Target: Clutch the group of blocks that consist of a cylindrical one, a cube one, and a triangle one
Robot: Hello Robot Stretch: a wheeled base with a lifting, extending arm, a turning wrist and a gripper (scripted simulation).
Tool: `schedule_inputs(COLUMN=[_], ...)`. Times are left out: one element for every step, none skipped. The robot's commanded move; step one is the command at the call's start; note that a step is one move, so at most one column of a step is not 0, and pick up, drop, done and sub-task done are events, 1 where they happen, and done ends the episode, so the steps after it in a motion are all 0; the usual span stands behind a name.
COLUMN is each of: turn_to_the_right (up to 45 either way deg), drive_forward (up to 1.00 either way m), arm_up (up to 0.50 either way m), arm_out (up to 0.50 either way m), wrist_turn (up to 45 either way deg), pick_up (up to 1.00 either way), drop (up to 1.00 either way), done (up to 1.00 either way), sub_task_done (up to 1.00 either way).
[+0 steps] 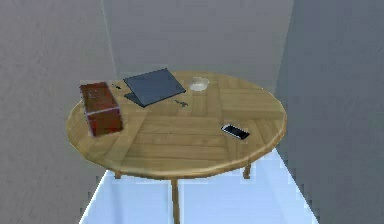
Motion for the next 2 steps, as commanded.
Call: schedule_inputs(turn_to_the_right=[0.0, 0.0], drive_forward=[0.00, 0.00], arm_up=[0.00, -0.30], arm_out=[0.00, 0.00], wrist_turn=[33.0, 0.0], pick_up=[0.00, 0.00], drop=[0.00, 0.00], done=[0.00, 0.00], sub_task_done=[0.00, 0.00])
